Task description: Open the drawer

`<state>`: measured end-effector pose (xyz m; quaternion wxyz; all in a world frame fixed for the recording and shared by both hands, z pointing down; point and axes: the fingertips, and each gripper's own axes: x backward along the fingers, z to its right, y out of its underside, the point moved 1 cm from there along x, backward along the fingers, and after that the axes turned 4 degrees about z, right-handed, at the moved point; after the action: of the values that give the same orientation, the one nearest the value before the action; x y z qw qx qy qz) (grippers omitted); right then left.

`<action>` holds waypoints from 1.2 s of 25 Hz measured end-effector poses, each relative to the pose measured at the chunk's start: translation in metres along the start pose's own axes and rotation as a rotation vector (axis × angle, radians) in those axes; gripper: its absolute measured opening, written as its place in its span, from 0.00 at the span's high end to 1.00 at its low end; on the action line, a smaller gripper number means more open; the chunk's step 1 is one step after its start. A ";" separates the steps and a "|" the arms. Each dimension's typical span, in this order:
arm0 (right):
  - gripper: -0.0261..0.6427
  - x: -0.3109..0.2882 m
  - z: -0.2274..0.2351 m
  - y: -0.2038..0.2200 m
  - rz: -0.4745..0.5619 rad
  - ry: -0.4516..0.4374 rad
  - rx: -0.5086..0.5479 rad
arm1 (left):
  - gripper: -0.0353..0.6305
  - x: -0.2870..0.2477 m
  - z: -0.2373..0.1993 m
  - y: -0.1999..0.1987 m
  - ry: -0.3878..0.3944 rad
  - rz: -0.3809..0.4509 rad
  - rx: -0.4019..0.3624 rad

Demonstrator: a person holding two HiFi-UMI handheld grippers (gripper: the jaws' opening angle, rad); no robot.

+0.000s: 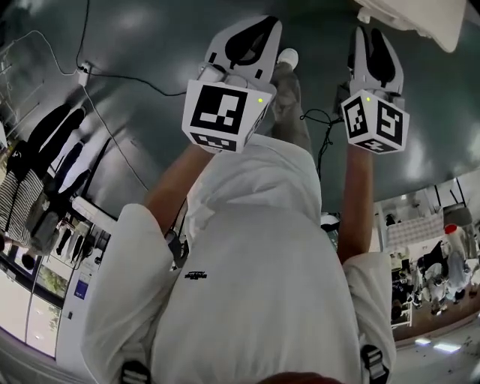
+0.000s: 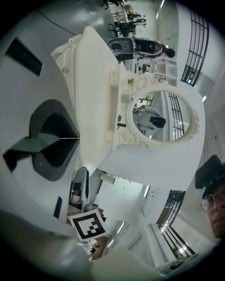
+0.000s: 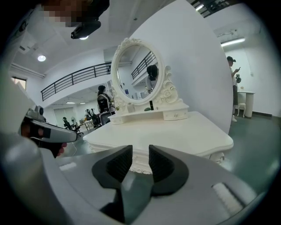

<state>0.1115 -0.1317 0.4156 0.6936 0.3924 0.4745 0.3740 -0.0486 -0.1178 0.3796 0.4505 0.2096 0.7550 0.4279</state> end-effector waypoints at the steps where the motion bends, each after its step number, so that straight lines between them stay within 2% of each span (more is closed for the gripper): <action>1: 0.77 -0.001 0.001 0.002 -0.003 0.004 -0.002 | 0.93 -0.002 0.001 0.001 0.004 -0.004 -0.001; 16: 0.74 -0.040 0.030 0.034 -0.022 0.079 -0.038 | 0.93 -0.025 -0.005 0.027 0.029 -0.065 -0.007; 30: 0.73 -0.074 0.051 0.078 -0.068 0.188 -0.060 | 0.93 -0.036 -0.015 0.033 0.042 -0.075 -0.005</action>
<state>0.1287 -0.1752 0.5251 0.6698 0.3183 0.5392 0.3992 -0.0459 -0.1317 0.4284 0.4509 0.1710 0.7704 0.4171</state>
